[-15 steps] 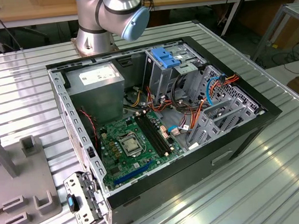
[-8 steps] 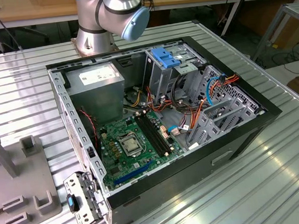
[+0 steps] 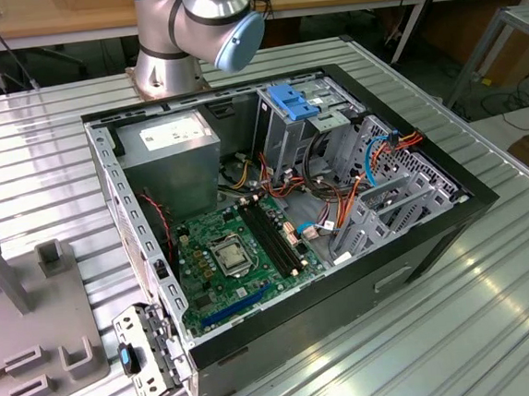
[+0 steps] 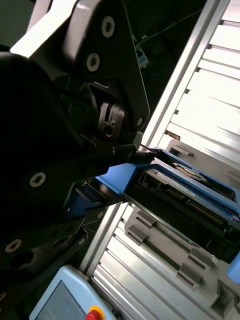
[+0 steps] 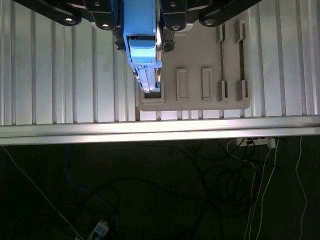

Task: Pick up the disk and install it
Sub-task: 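Pick up the disk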

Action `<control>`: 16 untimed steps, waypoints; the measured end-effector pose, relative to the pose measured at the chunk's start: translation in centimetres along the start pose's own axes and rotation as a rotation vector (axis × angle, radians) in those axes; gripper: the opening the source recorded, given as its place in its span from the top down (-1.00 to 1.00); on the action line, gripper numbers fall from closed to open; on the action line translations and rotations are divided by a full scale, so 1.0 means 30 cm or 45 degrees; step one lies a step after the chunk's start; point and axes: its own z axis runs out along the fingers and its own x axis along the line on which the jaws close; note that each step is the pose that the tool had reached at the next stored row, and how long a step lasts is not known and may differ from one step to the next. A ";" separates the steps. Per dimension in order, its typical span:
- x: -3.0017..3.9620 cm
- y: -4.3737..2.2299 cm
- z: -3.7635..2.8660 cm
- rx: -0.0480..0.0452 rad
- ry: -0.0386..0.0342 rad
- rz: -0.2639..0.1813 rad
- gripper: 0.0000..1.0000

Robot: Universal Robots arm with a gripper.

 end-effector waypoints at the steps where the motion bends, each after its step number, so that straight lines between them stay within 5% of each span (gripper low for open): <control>1: 0.000 0.000 -0.005 0.000 0.0000 0.000 0.26; 16: 0.000 -0.002 -0.052 0.000 0.0000 0.000 0.26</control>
